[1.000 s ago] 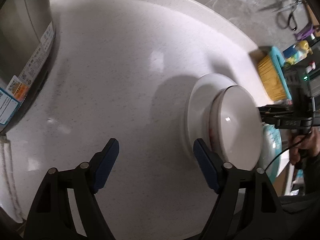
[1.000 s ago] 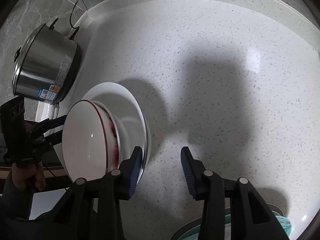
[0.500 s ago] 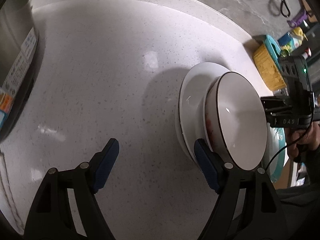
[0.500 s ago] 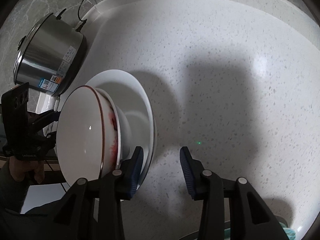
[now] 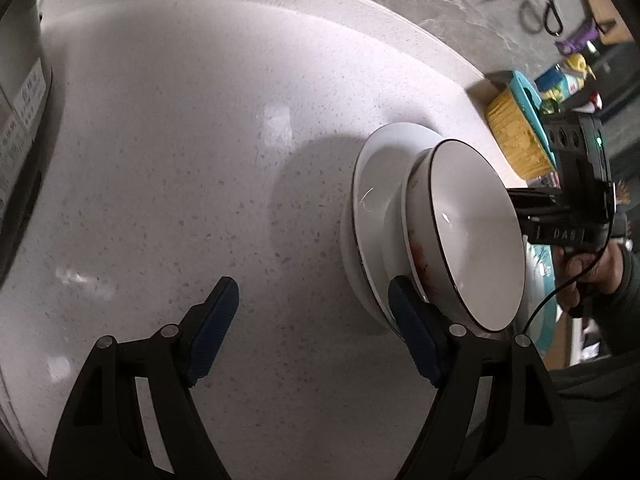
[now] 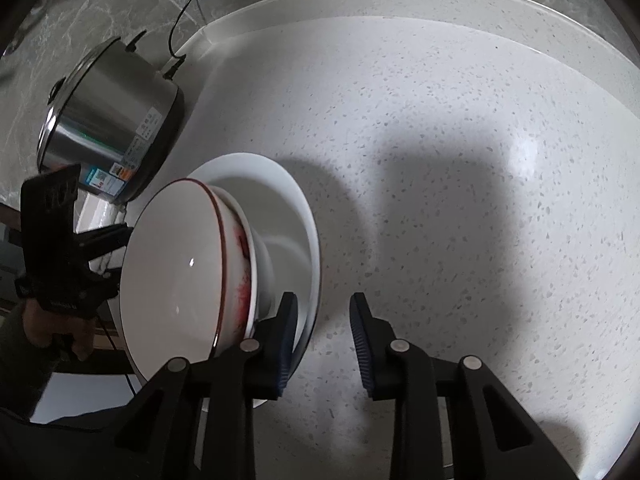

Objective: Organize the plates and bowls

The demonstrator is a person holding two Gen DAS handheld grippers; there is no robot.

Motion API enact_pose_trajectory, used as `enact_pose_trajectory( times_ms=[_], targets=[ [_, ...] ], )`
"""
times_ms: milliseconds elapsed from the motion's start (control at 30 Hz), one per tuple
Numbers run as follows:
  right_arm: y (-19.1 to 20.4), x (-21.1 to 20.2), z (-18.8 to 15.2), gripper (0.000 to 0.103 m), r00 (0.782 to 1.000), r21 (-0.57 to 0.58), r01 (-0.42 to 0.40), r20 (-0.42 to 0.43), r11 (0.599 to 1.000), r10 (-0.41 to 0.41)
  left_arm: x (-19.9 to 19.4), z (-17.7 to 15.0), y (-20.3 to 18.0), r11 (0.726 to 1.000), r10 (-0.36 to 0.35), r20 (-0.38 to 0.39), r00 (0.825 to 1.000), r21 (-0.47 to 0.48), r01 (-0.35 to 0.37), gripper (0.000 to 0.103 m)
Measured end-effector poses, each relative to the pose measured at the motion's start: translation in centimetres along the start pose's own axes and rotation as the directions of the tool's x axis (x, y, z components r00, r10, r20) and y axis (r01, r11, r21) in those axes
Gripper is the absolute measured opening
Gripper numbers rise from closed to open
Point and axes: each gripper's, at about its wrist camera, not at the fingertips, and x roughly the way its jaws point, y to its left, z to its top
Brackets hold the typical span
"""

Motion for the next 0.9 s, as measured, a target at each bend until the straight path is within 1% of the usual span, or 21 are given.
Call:
enact_pose_trajectory(
  times_ms=[67,133,167,233,367,400,433,533,600,667,767,833,900],
  targets=[
    [0.0,-0.1,0.0,0.032,1.000,0.001,0.009,0.000,1.000,-0.009,-0.3,0.1,-0.5,0.999,0.018,-0.009,1.000,0.030,-0.018,0.069],
    [0.1,0.0,0.1,0.032,1.000,-0.004,0.017,-0.005,1.000,-0.017,-0.6,0.3,-0.9,0.998,0.029,-0.022,0.999,0.048,-0.028,0.066],
    [0.1,0.0,0.1,0.032,1.000,0.000,0.016,-0.011,1.000,-0.016,-0.6,0.4,-0.9,0.999,0.025,-0.033,0.999,0.042,-0.023,0.063],
    [0.2,0.1,0.3,0.032,1.000,0.004,0.009,-0.020,1.000,-0.009,-0.7,0.6,-0.7,1.000,-0.005,-0.061,0.998,-0.004,0.005,0.059],
    [0.2,0.3,0.5,0.032,1.000,0.009,0.000,-0.017,1.000,0.000,-0.6,0.5,-0.5,1.000,-0.013,-0.078,0.997,-0.021,0.011,0.059],
    [0.0,0.2,0.6,0.031,1.000,0.011,-0.006,-0.015,1.000,0.006,-0.6,0.5,-0.5,0.999,-0.026,-0.077,0.997,-0.026,0.024,0.059],
    [-0.1,0.2,0.6,0.030,1.000,0.013,-0.012,-0.012,1.000,0.013,-0.6,0.3,-0.2,0.999,-0.039,-0.077,0.996,-0.036,0.036,0.059],
    [-0.5,0.2,0.6,0.022,0.998,0.018,-0.065,-0.007,0.998,0.065,-0.3,-0.1,0.8,0.992,-0.090,-0.063,0.994,-0.091,0.085,0.059],
    [-0.2,0.1,0.6,0.022,0.998,-0.001,-0.056,-0.004,0.998,0.056,-0.3,-0.3,1.0,0.990,-0.096,-0.039,0.995,-0.111,0.091,0.057],
    [-0.1,0.1,0.6,0.020,0.998,0.000,-0.059,-0.008,0.998,0.059,-0.4,-0.4,0.7,0.988,-0.104,-0.020,0.994,-0.113,0.101,0.042],
    [-0.3,0.2,0.6,0.019,0.997,0.019,-0.075,-0.006,0.997,0.076,-0.9,-0.4,-0.3,0.992,-0.090,-0.018,0.996,-0.092,0.088,0.030],
    [-0.7,0.2,0.6,0.019,0.995,0.047,-0.100,-0.004,0.994,0.101,-0.9,-0.3,-0.6,0.992,-0.091,-0.024,0.996,-0.095,0.088,0.028],
    [-1.1,0.2,0.5,0.020,0.993,0.067,-0.116,0.002,0.991,0.116,-1.0,-0.4,-0.5,0.988,-0.104,-0.031,0.994,-0.114,0.100,0.028]
  ],
)
